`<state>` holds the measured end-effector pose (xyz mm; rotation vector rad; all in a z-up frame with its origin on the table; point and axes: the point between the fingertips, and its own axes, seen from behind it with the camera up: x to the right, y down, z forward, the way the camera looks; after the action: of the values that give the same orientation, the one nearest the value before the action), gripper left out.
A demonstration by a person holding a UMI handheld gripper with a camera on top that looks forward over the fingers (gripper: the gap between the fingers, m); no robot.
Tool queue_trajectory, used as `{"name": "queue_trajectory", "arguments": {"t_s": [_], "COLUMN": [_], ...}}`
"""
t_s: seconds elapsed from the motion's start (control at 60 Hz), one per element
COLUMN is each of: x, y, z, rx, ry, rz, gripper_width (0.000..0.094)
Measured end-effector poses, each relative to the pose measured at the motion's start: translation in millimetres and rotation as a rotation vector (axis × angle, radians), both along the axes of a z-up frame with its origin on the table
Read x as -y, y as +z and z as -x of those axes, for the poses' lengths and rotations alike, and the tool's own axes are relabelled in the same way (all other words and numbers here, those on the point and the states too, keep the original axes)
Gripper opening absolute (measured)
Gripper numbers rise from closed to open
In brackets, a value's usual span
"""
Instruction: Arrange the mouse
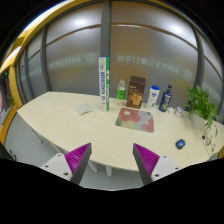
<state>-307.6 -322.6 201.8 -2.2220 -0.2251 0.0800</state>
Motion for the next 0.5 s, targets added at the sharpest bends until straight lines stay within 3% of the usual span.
{"name": "queue_trajectory", "arguments": {"t_s": [0.2,0.5], "x": [14,-10], "y": [-50,-142], "z": [-69,-268], "rx": [0.006,0.038], "ry": [-0.107,-0.347], "rz": [0.076,0.131], "gripper_width": [0.0852,0.0853]}}
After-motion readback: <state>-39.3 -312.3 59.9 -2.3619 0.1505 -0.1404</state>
